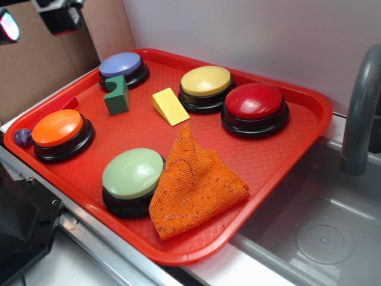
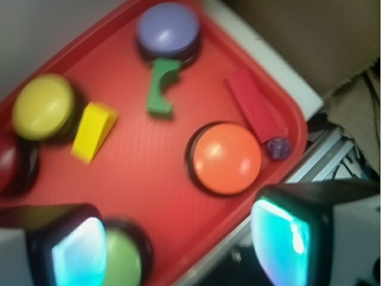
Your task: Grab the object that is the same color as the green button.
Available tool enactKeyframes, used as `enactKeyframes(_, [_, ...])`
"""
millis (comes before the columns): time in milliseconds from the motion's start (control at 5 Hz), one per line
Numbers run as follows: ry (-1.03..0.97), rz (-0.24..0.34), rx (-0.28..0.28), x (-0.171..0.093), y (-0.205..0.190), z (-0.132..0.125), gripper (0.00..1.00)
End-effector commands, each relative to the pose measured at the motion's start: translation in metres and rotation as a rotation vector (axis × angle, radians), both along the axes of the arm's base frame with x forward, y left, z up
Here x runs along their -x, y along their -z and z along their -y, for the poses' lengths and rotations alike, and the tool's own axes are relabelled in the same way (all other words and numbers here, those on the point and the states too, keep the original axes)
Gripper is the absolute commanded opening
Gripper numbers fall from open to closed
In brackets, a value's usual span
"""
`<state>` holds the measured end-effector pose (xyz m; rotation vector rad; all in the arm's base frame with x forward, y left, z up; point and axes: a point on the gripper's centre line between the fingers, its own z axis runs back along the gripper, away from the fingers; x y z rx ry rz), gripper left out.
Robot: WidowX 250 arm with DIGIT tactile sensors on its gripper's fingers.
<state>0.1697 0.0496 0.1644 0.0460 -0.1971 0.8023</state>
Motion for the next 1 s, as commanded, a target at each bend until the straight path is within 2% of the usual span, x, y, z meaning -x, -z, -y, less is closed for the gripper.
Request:
enactKeyframes(0, [-0.117, 0.004, -0.004, -0.035, 0.040, -0.032, 1.00])
enactKeyframes(400, [-0.195, 0.042, -0.001, -0.059, 0.074, -0.057, 1.00])
enactKeyframes(800, [-0.195, 0.043, 0.024, -0.085, 0.109, -0.059, 1.00])
